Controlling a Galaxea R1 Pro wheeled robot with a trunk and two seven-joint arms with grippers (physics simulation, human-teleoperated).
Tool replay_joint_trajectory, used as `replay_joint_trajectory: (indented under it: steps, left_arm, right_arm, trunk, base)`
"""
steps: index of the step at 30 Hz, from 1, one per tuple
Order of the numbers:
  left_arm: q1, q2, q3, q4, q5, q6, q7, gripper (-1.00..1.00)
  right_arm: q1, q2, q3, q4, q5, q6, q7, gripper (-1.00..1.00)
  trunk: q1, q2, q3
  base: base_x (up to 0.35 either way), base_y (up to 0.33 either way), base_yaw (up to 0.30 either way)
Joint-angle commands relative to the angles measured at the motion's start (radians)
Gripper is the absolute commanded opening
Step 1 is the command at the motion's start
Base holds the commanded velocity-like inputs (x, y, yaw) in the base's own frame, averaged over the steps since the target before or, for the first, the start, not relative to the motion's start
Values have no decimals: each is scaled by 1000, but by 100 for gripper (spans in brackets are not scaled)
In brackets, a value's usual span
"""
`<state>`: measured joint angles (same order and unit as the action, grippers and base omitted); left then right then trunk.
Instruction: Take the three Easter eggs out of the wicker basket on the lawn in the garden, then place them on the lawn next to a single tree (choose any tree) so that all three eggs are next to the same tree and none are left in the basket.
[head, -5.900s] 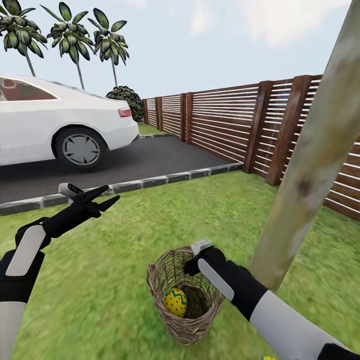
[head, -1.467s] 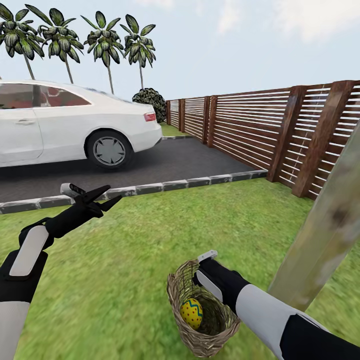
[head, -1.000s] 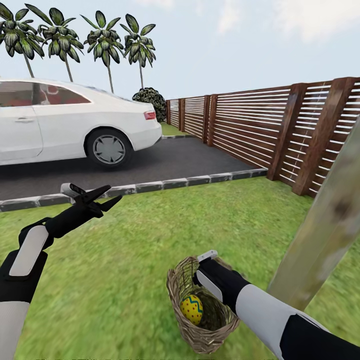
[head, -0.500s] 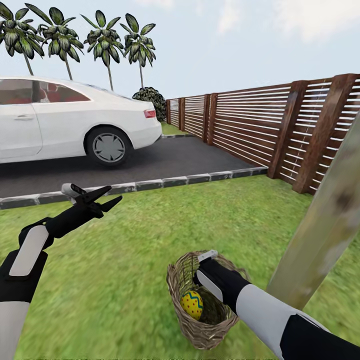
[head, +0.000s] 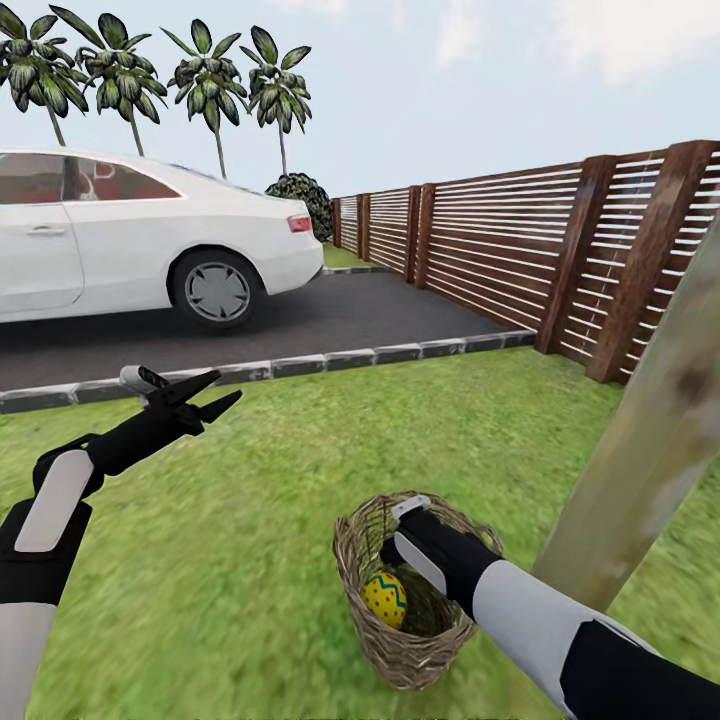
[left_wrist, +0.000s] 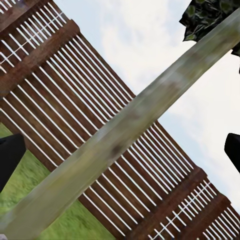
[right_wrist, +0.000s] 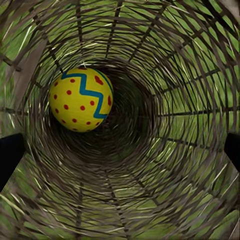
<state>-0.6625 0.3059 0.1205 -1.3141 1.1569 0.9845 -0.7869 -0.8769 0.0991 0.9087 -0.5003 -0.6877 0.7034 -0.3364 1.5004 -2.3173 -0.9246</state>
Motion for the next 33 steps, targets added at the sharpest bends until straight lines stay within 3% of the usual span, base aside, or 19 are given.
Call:
replay_joint_trajectory:
  steps: [1, 26, 33]
  left_arm:
    - [-2, -3, 0, -3, -1, 4, -3, 100]
    - [-31, -8, -4, -14, -2, -6, 14, 100]
    - [-31, -8, -4, -13, -2, -6, 13, 100]
  right_arm:
    - [-6, -3, 7, -1, -10, 2, 3, 100]
    - [-30, -5, 6, -1, -10, -1, 8, 100]
    - [-30, -5, 6, -24, -9, -3, 11, 100]
  trunk:
    - [4, -8, -4]
    - [100, -183, -83]
    - [103, -184, -110]
  base:
    - [0, 0, 0]
    - [0, 0, 0]
    - [0, 0, 0]
